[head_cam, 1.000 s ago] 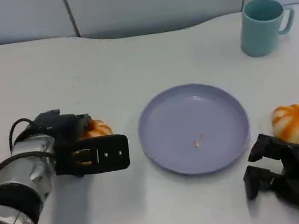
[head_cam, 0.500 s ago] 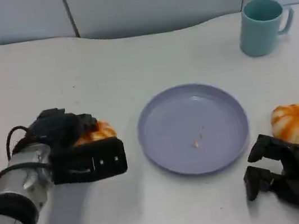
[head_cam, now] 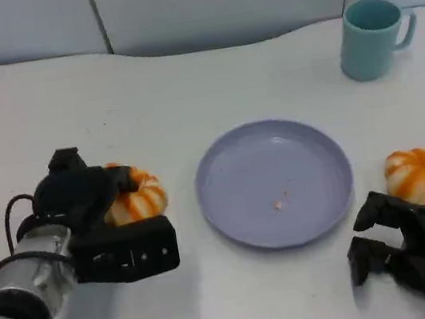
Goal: Grasp the bread from the table and place it into the plate.
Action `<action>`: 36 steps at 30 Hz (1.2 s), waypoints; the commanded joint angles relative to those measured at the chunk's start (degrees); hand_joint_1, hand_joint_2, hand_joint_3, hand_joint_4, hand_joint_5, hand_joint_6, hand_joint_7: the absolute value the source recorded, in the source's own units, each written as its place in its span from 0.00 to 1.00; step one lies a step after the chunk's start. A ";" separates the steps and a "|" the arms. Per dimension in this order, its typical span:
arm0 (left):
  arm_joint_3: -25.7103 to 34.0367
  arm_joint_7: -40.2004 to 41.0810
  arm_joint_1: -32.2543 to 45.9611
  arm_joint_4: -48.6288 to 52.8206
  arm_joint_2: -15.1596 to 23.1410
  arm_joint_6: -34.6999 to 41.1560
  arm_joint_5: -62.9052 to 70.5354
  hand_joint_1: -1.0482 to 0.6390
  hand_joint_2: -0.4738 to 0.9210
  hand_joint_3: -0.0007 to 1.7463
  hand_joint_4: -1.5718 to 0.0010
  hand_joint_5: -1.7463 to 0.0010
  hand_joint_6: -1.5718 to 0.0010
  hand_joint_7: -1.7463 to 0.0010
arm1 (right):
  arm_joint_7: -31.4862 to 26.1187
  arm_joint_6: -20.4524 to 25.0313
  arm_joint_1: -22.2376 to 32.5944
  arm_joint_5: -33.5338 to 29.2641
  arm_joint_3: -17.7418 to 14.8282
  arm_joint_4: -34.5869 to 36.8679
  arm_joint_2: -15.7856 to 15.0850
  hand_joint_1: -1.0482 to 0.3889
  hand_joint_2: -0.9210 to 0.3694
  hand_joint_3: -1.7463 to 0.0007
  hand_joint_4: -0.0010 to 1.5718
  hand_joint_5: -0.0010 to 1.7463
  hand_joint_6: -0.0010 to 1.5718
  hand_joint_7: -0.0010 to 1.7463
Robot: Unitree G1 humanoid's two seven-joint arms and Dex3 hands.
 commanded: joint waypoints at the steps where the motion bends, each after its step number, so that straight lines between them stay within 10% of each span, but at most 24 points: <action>1: -0.26 6.81 0.96 -0.05 1.44 -1.92 1.07 0.49 1.00 0.28 0.50 0.00 0.63 0.01 | 0.06 0.76 0.80 -0.03 -0.70 1.46 -1.12 0.36 0.00 0.86 0.48 0.91 0.42 0.71; 6: 1.11 10.74 -0.41 -2.99 3.27 -5.76 0.61 0.52 0.76 0.58 0.48 0.00 0.60 0.00 | -1.81 0.68 1.09 -0.69 -0.48 0.67 -0.69 0.36 0.00 0.86 0.48 0.90 0.42 0.71; 36: 7.67 2.31 -0.73 -21.62 -2.45 -15.79 -5.71 0.52 0.63 0.77 0.40 0.00 0.55 0.00 | -3.63 -0.30 1.51 -1.54 0.80 -0.32 0.20 0.35 0.00 0.85 0.47 0.93 0.42 0.71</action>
